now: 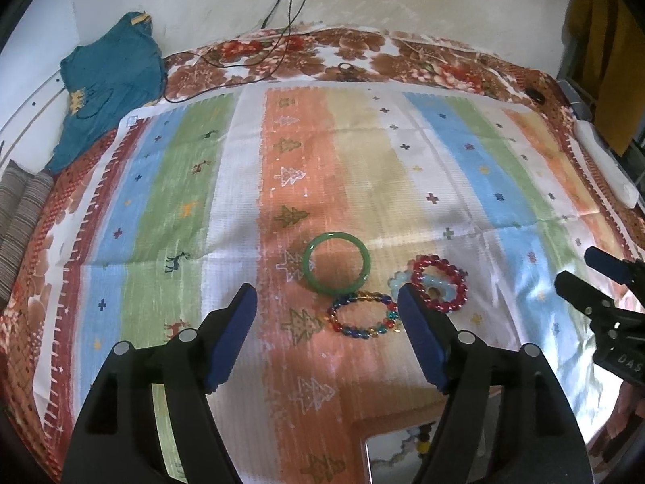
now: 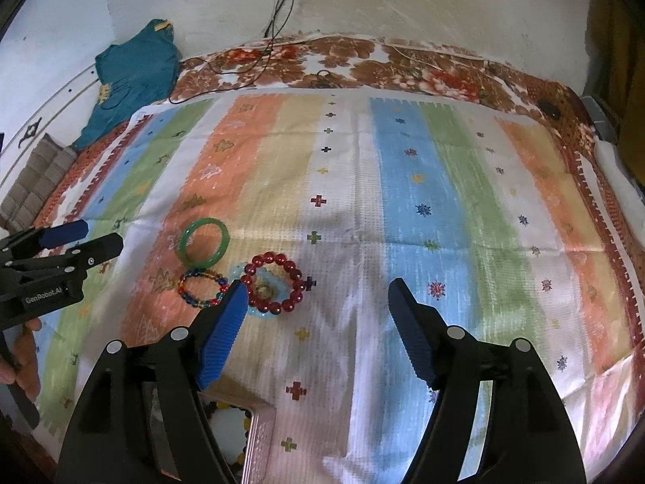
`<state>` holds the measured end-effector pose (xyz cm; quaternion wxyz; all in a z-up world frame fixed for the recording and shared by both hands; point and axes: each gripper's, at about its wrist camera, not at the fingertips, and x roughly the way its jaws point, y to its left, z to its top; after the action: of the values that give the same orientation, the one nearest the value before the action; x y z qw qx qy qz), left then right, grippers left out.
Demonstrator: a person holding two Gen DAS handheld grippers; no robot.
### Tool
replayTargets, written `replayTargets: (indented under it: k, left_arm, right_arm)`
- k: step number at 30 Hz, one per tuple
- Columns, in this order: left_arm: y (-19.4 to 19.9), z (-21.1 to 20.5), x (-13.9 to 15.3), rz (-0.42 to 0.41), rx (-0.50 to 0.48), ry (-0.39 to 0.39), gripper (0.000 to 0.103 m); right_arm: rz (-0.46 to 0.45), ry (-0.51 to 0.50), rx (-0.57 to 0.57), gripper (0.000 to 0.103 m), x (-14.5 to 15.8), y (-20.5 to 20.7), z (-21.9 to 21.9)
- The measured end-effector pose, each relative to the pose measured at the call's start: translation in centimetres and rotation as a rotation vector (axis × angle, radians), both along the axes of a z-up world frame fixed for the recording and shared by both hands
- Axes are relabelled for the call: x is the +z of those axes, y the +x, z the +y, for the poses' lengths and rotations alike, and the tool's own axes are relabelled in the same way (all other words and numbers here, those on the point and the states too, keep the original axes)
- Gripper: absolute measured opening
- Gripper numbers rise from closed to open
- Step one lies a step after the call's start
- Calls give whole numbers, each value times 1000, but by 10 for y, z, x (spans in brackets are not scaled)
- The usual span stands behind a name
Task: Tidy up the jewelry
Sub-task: 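Move both open grippers toward the green bangle and red bead bracelet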
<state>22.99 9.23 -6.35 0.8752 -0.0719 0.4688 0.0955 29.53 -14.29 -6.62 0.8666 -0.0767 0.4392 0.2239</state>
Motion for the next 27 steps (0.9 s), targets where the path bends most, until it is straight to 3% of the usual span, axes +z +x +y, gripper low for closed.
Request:
replayTargets:
  k: [6, 12, 27]
  left_arm:
    - [13, 12, -11, 19, 41, -63, 74]
    - [24, 13, -22, 41, 40, -29, 74]
    - [48, 28, -53, 113, 48, -36, 75]
  right_arm:
    - [18, -8, 1, 76, -8, 10, 4]
    - [3, -70, 11, 79, -18, 17, 12]
    - [101, -75, -1, 80, -52, 47, 23]
